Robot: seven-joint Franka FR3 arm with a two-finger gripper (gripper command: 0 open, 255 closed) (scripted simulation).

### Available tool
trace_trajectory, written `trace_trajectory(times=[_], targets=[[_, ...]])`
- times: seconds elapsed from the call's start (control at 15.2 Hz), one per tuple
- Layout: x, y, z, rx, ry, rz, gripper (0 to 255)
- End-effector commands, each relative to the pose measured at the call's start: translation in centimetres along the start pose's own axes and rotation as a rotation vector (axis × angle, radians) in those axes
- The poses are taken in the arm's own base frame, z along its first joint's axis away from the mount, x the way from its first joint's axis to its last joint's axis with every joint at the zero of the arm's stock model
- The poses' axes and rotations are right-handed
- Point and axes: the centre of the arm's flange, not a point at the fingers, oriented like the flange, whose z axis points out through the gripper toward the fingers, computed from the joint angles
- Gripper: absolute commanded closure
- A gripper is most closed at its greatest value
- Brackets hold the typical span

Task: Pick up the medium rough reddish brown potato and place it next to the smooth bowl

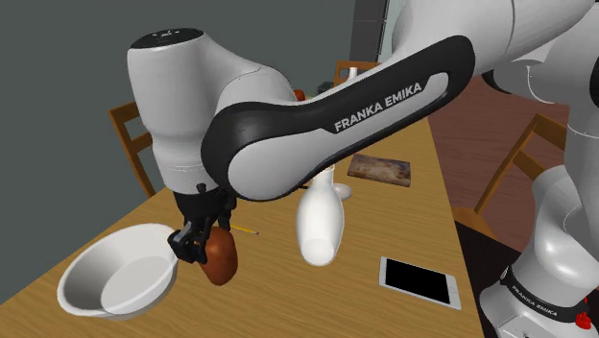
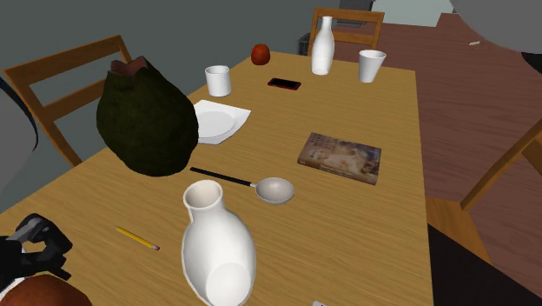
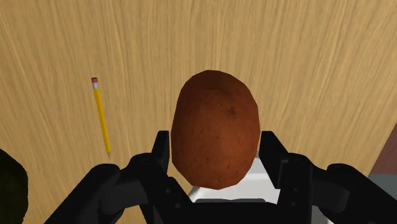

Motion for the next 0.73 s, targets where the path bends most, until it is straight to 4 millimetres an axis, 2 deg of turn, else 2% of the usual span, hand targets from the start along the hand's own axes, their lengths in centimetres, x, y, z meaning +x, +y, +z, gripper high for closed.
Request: trace_trajectory(times=[0.0, 0.66], targets=[[-0.1, -0.1, 1.0, 0.0, 0.0, 0.0, 255], [-0.8, -0.5, 6.3, 0.0, 0.0, 0.0, 255]])
